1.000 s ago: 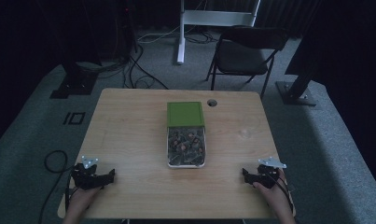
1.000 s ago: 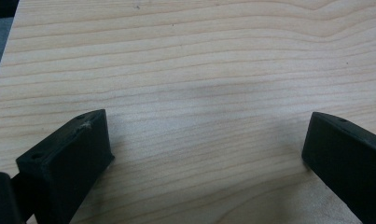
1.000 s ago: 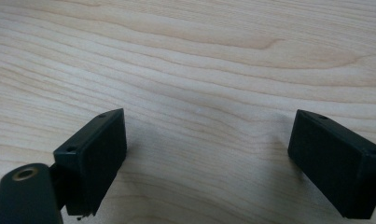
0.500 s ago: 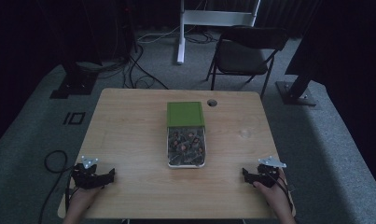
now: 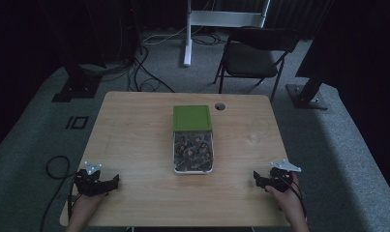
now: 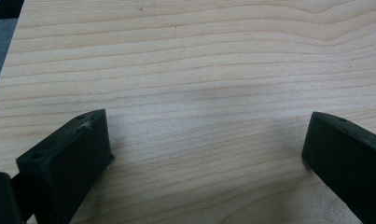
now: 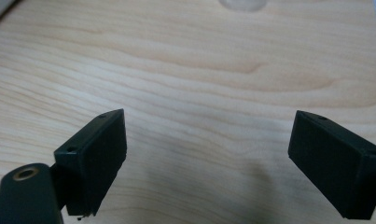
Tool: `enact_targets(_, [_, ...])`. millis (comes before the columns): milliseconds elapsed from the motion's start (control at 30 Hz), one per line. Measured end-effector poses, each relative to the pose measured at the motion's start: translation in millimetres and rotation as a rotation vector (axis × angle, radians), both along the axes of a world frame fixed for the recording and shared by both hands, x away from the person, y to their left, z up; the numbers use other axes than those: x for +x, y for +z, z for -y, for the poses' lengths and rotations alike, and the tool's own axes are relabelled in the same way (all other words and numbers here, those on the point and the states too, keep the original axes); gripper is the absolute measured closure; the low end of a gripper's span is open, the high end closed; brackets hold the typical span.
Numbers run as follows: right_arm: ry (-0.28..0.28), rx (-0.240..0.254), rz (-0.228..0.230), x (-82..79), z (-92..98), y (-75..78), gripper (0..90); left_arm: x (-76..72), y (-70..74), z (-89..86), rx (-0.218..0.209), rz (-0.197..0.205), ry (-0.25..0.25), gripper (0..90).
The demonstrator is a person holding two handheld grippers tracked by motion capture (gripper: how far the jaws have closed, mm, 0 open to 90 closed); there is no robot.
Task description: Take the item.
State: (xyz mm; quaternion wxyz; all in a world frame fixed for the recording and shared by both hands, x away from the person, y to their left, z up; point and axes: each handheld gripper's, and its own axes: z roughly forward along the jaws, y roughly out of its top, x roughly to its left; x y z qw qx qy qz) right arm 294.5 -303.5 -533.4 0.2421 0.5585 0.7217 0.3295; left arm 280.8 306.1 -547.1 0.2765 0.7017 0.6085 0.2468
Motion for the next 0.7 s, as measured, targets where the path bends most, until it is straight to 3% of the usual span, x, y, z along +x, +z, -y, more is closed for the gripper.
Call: enact_targets(700, [0.073,0.031,0.071,1.0,-19.0,38.8,11.4,-0.2,0.0,0.3,0.000,-0.001,0.003,1.7])
